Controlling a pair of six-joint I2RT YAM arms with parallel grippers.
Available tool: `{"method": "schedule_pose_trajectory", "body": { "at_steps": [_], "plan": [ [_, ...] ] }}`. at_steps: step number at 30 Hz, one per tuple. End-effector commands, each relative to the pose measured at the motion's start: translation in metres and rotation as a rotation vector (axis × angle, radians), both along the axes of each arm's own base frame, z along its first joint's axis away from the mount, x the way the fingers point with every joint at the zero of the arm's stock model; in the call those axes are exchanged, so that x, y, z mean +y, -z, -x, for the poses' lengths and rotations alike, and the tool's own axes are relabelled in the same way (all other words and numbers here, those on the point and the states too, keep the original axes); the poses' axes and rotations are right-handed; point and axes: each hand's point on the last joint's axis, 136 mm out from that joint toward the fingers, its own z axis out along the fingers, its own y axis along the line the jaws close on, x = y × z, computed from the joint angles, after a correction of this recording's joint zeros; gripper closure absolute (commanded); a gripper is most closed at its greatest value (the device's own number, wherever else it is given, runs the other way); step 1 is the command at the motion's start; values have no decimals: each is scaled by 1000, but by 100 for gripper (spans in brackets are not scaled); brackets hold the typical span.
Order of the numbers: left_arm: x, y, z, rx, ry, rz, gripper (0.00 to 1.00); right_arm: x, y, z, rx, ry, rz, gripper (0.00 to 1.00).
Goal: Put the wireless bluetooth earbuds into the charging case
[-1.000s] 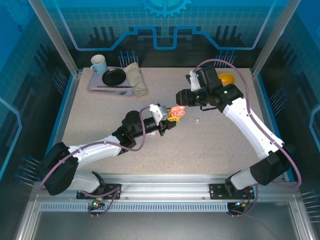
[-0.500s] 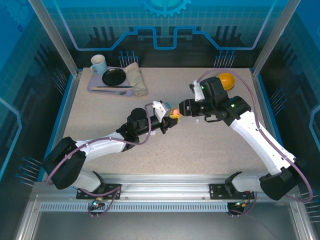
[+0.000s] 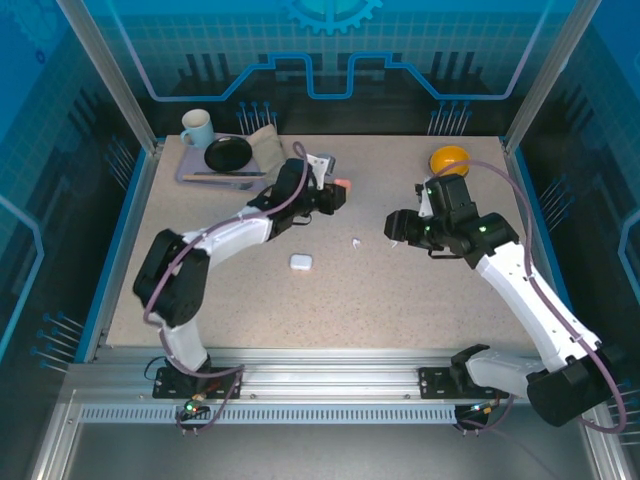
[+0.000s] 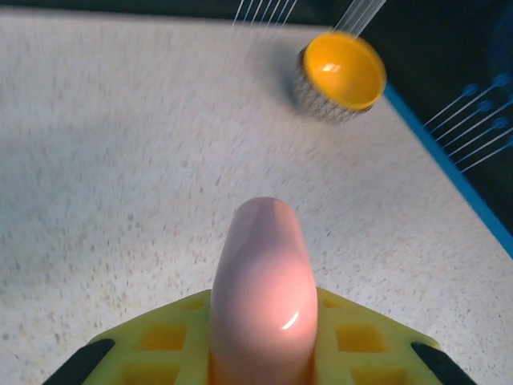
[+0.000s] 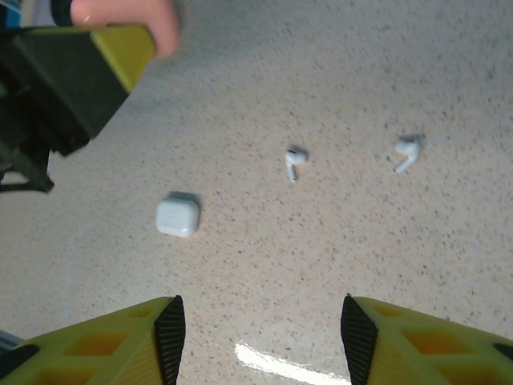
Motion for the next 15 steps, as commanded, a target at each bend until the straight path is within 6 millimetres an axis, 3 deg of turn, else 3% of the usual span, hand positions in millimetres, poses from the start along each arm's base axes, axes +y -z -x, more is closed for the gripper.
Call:
{"method": "schedule_pose_trajectory", "body": {
  "at_steps": [1,6,15],
  "plan": [
    [-4,47,8,282,-6,-29,100,-6,3,0,-7,54,-25,43],
    [-12,77,-8,429,-29,-61,100,-9,14,3,4,59,-12,43],
    [-3,122,-20,619,-104,-94,96,-9,23,0,6,57,0,42]
  ]
}}
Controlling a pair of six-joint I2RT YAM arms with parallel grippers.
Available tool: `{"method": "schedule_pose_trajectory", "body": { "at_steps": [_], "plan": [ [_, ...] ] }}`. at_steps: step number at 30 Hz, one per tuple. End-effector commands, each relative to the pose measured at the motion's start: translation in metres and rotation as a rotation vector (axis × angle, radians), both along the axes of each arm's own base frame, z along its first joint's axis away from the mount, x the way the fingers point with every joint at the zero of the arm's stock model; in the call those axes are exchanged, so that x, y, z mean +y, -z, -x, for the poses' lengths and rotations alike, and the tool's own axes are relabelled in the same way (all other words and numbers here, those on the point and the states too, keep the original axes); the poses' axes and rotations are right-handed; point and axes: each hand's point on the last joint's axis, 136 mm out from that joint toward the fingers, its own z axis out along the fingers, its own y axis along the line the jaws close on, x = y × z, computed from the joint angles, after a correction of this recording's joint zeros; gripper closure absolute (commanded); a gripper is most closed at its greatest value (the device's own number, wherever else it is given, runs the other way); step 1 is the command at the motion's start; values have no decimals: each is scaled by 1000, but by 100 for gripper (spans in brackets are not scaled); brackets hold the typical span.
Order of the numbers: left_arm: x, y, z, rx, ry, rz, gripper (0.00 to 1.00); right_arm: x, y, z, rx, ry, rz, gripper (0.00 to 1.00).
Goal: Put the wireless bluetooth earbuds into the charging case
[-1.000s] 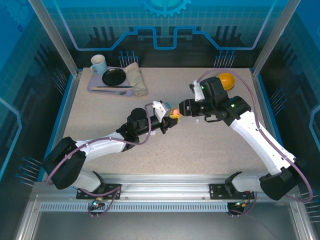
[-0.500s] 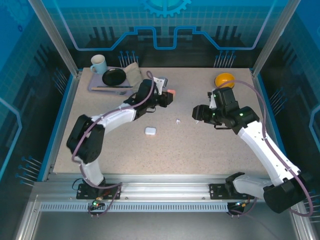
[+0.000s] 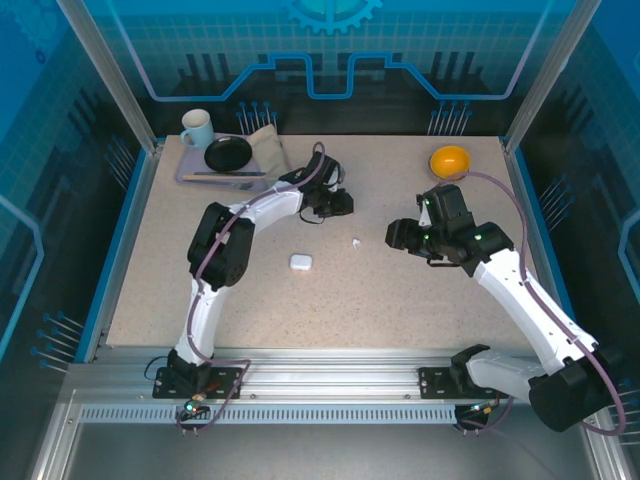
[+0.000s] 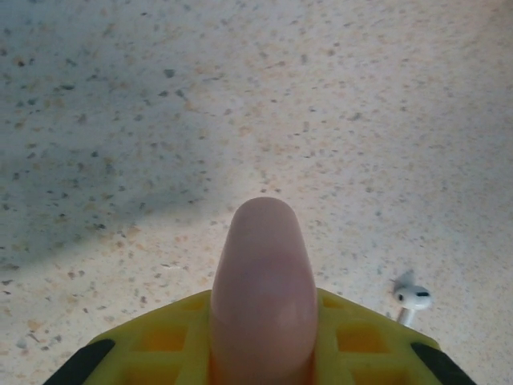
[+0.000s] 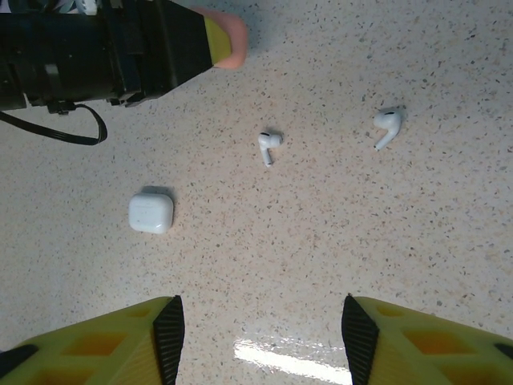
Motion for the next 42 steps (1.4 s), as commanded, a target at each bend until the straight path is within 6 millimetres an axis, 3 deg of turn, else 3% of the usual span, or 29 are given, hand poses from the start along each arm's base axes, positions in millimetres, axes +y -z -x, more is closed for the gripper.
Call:
{"method": "schedule_pose_trajectory", "body": {
  "at_steps": [1,8,14,20,21,25,27,31,37,38,40,42],
  "plan": [
    [10,15,7,126,-31,-15,94,-3,0,-4,-16,18,-6,42],
    [23,33,8,199,-49,-64,82,-1,-1,-7,-16,8,-10,41],
    [36,27,7,192,-72,-112,57,2,-5,-7,-20,-5,-22,40],
    [47,16,-1,152,-84,-143,46,3,-12,-8,-21,-20,-21,39],
    [48,11,-4,138,-85,-145,41,3,-14,-8,-20,-25,-19,39],
    [53,-15,-15,72,-89,-142,37,4,-20,-7,-23,-42,-12,37],
    [53,-37,-20,24,-87,-133,31,4,-21,-6,-24,-46,-9,35],
    [55,-86,-21,-73,-78,-109,28,8,-14,-3,-11,-53,-6,29],
    [70,-144,0,-209,-91,-90,25,34,12,-2,30,-59,23,23],
    [76,-150,6,-229,-98,-95,25,41,17,-3,38,-59,34,22],
    [89,-155,17,-260,-122,-111,13,59,28,-4,53,-77,62,22],
    [104,-164,29,-294,-153,-109,12,74,40,-7,75,-81,97,21]
  ]
}}
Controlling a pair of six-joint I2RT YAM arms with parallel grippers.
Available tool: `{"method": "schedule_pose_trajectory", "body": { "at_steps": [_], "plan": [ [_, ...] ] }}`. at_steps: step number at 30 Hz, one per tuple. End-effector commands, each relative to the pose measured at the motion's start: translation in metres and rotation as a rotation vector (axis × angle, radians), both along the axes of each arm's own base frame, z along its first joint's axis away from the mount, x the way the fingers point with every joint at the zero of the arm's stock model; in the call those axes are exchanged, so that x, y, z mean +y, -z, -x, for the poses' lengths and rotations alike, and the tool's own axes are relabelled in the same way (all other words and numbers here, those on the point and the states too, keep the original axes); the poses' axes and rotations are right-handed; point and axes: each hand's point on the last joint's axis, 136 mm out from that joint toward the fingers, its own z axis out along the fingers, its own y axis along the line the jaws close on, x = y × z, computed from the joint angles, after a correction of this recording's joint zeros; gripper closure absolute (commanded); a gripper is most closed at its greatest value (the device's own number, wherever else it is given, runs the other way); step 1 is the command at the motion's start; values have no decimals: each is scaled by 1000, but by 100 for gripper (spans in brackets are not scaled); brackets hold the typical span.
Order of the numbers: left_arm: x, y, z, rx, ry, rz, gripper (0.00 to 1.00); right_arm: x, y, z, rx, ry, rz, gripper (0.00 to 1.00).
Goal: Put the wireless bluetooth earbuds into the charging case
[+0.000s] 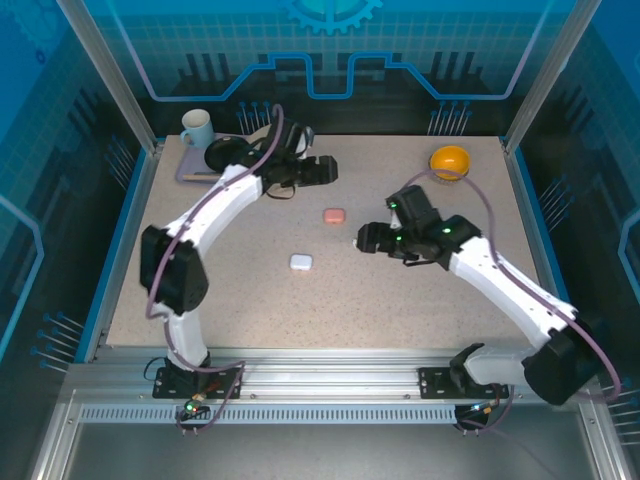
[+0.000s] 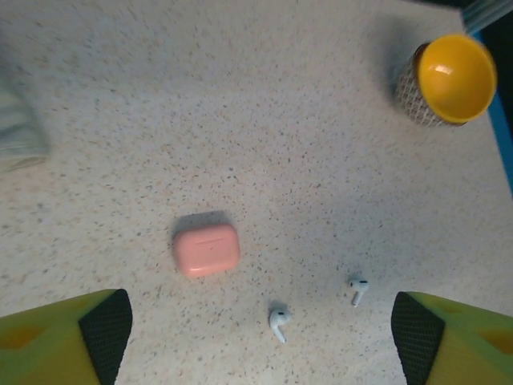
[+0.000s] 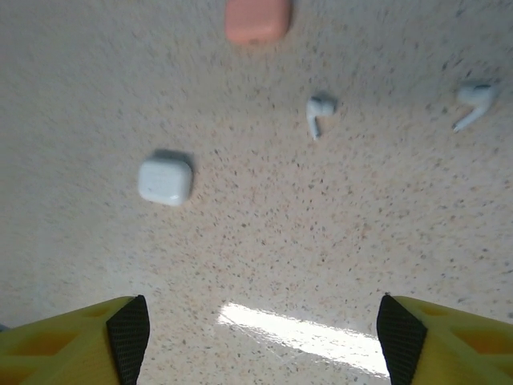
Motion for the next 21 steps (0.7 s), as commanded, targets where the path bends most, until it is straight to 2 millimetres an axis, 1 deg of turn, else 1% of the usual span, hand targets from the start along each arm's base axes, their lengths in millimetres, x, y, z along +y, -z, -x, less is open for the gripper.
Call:
{"method": "schedule_pose_trajectory", "body": {
  "at_steps": [1,3,4,5,8,11,14,16,17,21],
  "plan": [
    [32,0,13,-48,-68,-40,11,22,17,-9,12,32,53,21],
    [51,-3,24,-72,-111,-34,11,41,26,-14,35,19,80,21],
    [63,-6,30,-87,-143,-32,2,50,29,-18,43,15,93,21],
    [75,-11,35,-110,-172,-25,1,59,35,-21,59,10,112,21],
    [102,-16,50,-145,-252,-15,1,85,50,-29,99,-10,164,21],
    [123,-21,61,-171,-326,15,1,109,64,-38,133,-21,199,20],
    [147,-23,72,-178,-448,-11,1,128,76,-47,166,-17,239,19],
    [156,-26,78,-184,-483,-14,1,134,85,-51,187,-6,277,19],
    [157,-28,80,-189,-481,-9,1,137,91,-53,199,5,301,19],
    [169,-37,89,-227,-519,-5,1,145,112,-55,242,35,365,18]
  ]
}}
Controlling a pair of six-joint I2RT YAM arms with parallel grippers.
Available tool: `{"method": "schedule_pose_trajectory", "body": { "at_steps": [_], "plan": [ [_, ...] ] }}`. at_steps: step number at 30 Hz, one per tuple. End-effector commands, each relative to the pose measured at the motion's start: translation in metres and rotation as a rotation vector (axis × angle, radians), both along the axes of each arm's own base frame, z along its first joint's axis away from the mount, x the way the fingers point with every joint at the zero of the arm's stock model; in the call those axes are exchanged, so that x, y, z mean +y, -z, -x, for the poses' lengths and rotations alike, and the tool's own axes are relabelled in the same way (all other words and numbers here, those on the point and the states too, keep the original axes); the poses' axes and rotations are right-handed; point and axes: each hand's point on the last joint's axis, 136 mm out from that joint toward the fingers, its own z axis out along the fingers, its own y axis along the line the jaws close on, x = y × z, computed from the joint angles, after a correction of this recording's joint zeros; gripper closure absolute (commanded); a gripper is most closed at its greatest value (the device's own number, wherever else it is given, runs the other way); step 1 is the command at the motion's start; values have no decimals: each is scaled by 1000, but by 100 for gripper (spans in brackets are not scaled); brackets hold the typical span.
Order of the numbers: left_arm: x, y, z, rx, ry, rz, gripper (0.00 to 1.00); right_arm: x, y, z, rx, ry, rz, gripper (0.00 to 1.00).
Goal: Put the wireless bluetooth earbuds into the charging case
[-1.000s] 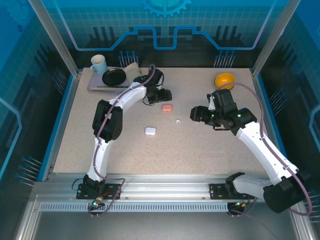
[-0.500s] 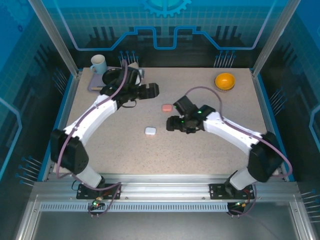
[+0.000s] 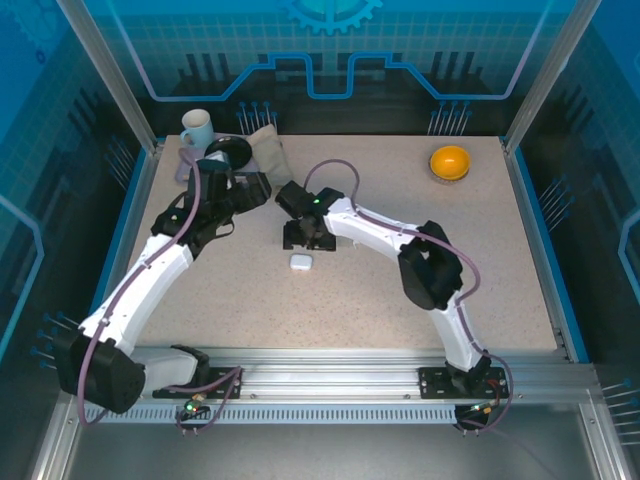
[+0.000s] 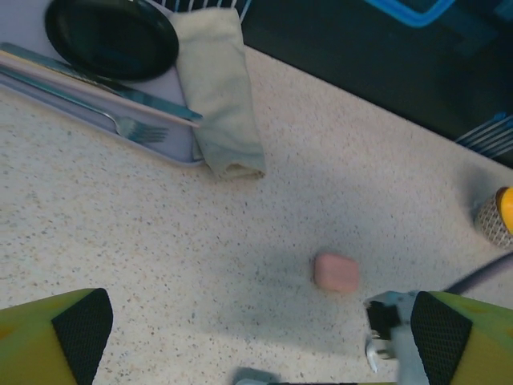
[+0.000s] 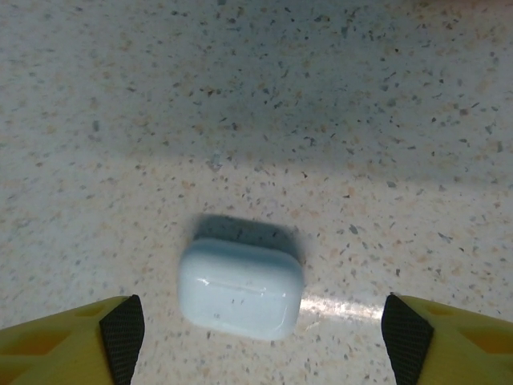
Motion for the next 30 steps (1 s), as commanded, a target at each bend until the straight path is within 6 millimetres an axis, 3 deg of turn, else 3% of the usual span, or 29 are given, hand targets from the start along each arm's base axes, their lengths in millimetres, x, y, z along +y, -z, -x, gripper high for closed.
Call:
{"method": "schedule_pose_trajectory", "body": {
  "at_steps": [1,9,18,30],
  "plan": [
    [22,-8,7,-48,-98,6,1,-10,18,13,63,48,122,18],
    [49,-1,20,-42,-227,63,1,5,44,17,100,49,146,20],
    [51,10,22,-13,-232,72,1,12,57,25,126,39,160,20],
    [47,14,23,-3,-219,84,1,1,69,40,178,163,196,23]
  ]
}}
